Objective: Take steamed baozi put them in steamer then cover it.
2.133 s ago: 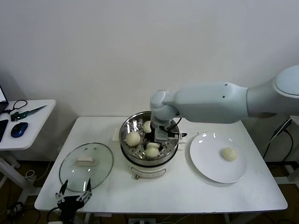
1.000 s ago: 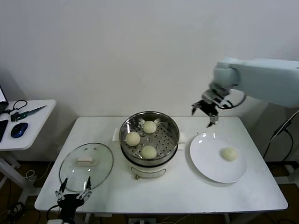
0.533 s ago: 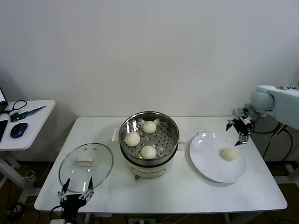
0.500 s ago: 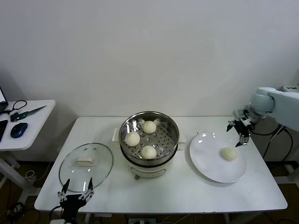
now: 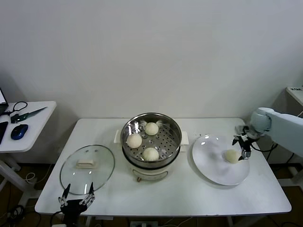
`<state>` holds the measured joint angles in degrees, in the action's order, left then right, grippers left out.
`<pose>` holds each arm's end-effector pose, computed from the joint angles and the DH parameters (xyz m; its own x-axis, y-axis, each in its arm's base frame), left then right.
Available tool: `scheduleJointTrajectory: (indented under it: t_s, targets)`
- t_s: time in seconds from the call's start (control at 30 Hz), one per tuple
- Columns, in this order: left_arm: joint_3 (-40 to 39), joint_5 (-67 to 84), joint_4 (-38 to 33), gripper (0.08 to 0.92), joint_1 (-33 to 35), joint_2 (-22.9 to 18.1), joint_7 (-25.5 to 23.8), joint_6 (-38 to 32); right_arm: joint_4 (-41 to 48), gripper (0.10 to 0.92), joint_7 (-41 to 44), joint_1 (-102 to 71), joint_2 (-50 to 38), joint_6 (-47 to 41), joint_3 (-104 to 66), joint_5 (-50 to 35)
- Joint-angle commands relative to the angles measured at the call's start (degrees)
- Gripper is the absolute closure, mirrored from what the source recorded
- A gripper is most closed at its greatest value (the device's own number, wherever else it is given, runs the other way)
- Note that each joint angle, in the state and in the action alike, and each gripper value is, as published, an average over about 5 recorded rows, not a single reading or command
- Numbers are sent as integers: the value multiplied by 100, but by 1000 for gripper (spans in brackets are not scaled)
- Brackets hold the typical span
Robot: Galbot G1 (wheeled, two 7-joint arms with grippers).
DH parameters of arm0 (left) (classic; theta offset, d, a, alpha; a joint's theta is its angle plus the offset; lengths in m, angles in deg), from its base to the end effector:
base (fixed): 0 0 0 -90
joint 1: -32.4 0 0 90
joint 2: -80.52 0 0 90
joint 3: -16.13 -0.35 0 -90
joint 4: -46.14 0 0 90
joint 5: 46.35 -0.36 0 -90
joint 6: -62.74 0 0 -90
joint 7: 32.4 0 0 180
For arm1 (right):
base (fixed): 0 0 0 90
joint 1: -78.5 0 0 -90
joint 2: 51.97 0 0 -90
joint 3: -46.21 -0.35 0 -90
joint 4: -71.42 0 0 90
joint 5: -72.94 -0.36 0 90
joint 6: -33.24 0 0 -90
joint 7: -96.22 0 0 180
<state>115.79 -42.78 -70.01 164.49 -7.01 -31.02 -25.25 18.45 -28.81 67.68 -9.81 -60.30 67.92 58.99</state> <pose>0.1098 0.0624 -0.3537 -0.9431 -0.1570 0.2930 -0.1358 0.9865 0.0914 0.5481 -0.2409 -0.2130 -0.1225 0.0123 0.9924 -0.9925 0.0040 -0.1225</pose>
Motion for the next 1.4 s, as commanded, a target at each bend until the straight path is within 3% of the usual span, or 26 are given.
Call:
scheduleJointTrajectory:
  t_s: [0.03,0.17,0.5,0.73,1.03,1.23,1.4]
  targets:
    - [-1,-3,3,177,4,-2,1,-3,841,203,-73,-921,387,-43,-851,253]
    - [3,-5,-4,177,11,-2,4,-2,952,214,-89,-959,474,-48,-917,295]
    - [-19,-27,-59,177,36,-24,25,-5,302,383,-72,-350,223,-303,-435,-275]
    - [-27,-43,-112,177,40,-5,27,-2,-765,397,163,1936,-40,-321,1005,-1347]
    - [-84,-61,-150,177,16,36,10,19,-2493,393,340,5376,899,-727,2712,-3445]
    - [-90,-34,-213,177,-15,64,-6,78,-3665,394,-312,5342,1451,-1524,2249,-4278]
    - [-82,5,-274,177,-44,71,-8,125,-3964,394,-838,4612,1793,-1923,2003,-4336]
